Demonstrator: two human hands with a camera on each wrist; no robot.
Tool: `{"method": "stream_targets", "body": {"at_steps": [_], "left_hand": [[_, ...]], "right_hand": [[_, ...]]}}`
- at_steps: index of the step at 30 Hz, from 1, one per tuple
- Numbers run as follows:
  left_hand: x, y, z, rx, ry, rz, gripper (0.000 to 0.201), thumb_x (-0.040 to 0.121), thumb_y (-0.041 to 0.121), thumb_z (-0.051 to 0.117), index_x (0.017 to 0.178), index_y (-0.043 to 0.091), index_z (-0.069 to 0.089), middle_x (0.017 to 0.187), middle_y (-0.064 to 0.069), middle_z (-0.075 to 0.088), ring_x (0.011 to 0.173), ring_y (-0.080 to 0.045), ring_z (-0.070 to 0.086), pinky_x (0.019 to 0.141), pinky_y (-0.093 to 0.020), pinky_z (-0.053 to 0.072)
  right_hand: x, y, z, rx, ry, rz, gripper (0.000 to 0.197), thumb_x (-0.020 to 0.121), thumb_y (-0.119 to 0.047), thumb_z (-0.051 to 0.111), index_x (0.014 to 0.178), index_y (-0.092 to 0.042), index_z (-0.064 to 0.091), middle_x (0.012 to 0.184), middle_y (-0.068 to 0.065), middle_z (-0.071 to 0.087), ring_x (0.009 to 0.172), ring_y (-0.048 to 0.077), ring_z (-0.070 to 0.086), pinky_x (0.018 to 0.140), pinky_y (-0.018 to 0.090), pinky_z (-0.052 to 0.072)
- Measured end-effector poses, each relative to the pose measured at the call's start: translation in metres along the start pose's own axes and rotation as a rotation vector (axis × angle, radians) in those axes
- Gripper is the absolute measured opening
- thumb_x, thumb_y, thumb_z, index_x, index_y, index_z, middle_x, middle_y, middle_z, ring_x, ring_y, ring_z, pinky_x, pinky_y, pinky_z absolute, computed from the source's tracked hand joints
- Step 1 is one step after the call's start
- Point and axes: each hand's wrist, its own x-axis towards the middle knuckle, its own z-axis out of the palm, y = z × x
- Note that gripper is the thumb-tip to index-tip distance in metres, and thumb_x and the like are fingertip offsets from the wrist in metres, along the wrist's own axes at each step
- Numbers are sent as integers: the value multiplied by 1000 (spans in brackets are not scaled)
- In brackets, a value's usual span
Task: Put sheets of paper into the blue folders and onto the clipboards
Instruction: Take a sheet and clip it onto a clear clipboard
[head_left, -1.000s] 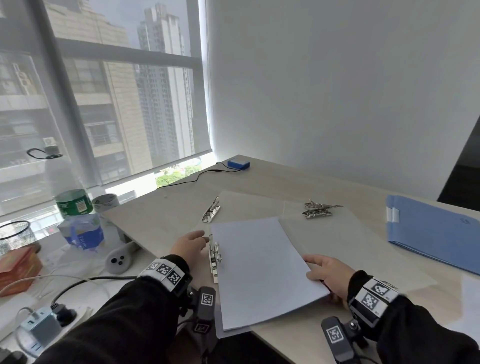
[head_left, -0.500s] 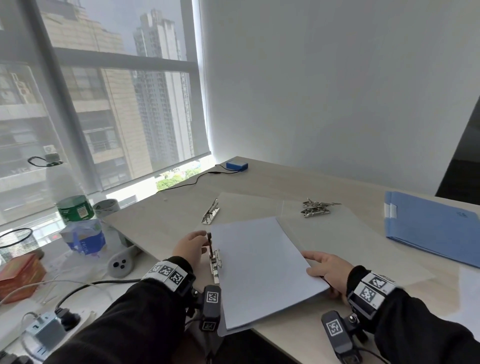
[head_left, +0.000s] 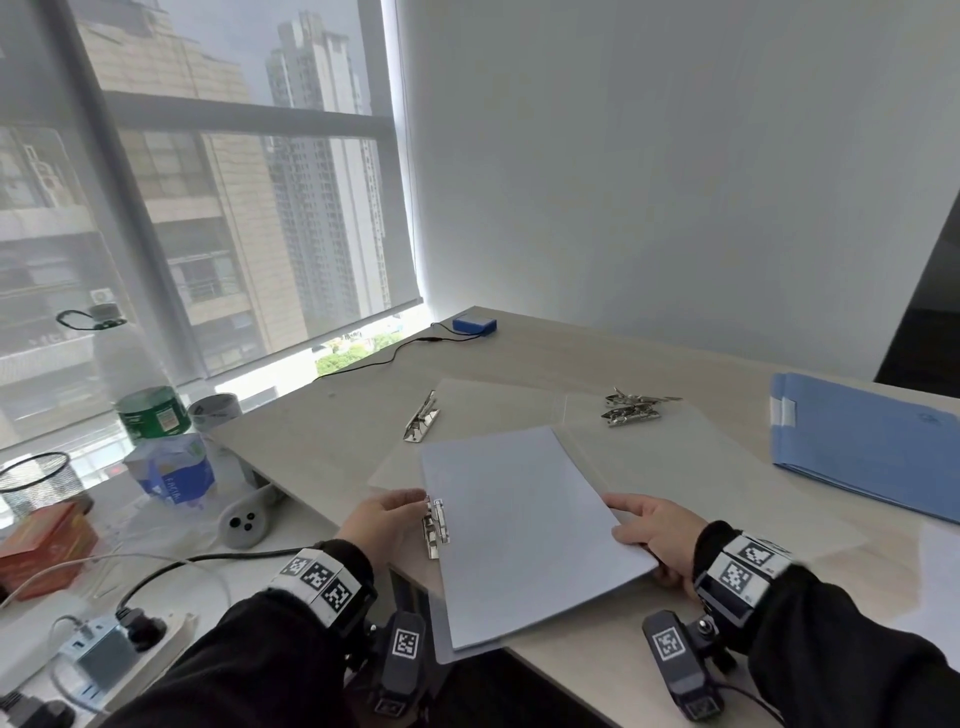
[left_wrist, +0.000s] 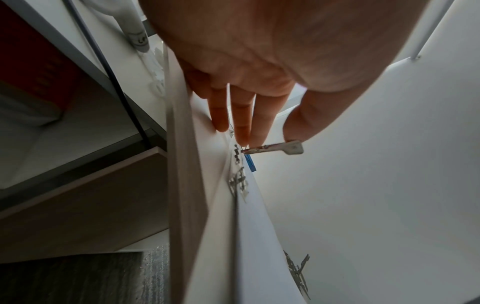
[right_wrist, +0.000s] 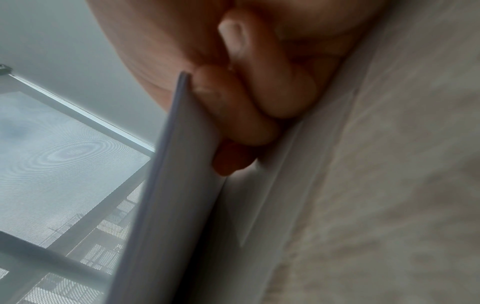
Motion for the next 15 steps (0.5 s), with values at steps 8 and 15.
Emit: {"method": "stream_targets", "body": {"at_steps": [8, 15], "left_hand": [[9, 0, -4, 495, -115, 24, 81, 79, 34, 74, 148, 15, 35, 147, -1, 47, 133, -19, 46, 115, -33, 32], [-2, -5, -4, 816, -41, 39, 73, 77, 54, 64, 144, 44, 36, 162, -3, 16, 148, -30, 14, 121, -41, 13]], "right_hand": [[10, 5, -3, -43, -11, -2, 48, 92, -4, 51, 136, -24, 52, 72, 14, 60, 31, 14, 39, 29, 16, 27], [9, 7, -3, -36, -17, -17, 47, 92, -4, 52, 136, -22, 51, 64, 11, 62, 27, 11, 39, 28, 16, 26]]}}
